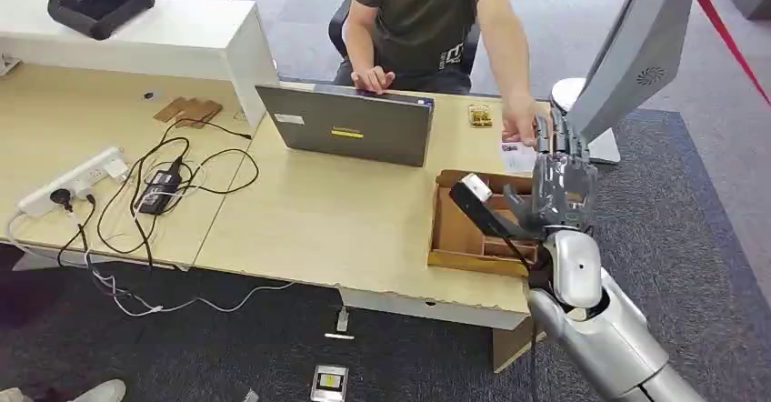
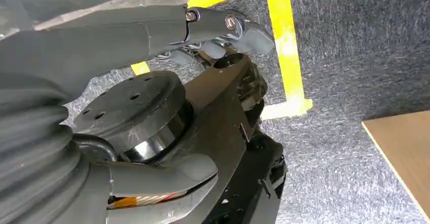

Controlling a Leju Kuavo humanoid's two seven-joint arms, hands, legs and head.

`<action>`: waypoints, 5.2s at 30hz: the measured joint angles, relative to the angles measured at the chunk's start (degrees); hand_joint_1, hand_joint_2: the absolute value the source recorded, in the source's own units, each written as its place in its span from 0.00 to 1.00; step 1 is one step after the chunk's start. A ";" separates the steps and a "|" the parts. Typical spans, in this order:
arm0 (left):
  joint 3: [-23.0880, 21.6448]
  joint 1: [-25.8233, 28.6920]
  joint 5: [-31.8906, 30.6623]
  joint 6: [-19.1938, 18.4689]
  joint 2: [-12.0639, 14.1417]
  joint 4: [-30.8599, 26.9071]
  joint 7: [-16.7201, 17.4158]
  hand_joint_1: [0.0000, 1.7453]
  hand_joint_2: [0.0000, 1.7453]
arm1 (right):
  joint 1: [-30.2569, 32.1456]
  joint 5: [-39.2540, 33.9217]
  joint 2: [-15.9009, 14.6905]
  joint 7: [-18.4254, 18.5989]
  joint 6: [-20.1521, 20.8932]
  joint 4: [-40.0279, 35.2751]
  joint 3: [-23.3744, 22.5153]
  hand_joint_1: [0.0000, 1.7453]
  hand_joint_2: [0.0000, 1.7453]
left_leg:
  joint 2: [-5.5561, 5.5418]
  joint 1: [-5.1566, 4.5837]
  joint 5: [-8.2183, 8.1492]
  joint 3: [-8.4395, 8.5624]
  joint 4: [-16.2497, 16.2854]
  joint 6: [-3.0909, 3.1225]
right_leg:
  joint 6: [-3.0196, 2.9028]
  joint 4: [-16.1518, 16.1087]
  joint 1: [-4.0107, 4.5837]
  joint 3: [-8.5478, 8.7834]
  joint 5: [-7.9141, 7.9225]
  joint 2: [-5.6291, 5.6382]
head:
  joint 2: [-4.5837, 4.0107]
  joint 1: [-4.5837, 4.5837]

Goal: Pass the card to the sensor for recognition and then transmit it.

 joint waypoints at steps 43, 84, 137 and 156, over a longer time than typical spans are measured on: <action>0.59 4.48 3.65 2.14 1.75 0.13 -5.11 0.00 1.00 | 22.82 -17.36 -2.47 -12.39 -20.70 -11.32 -13.25 1.00 1.00 | 0.03 0.00 -0.08 0.03 0.02 -0.02 | -0.02 -0.05 -0.01 -0.05 -0.05 0.03 | 0.00 0.02; 1.01 4.84 7.39 2.78 1.66 0.13 -5.99 0.00 1.00 | 24.78 -40.16 -4.63 -11.41 -13.09 2.98 -8.85 1.00 1.00 | 0.06 0.00 -0.08 0.02 0.01 -0.02 | -0.02 -0.03 -0.01 -0.04 -0.05 0.03 | 0.00 0.00; -2.47 -1.56 1.29 0.74 0.24 -0.26 0.81 0.00 1.00 | -2.96 -29.16 5.86 -8.66 -3.00 -0.04 5.05 1.00 1.00 | 0.04 0.01 0.04 -0.11 0.01 -0.05 | -0.02 0.03 0.01 -0.14 0.02 0.03 | 0.00 0.02; -2.47 -1.38 1.77 0.87 0.24 -0.24 0.18 0.00 1.00 | -2.92 -29.57 6.12 -7.69 -3.91 1.73 5.42 0.00 1.00 | 0.04 0.02 0.04 -0.10 0.01 -0.05 | -0.02 0.02 0.01 -0.15 0.02 0.03 | 0.00 0.02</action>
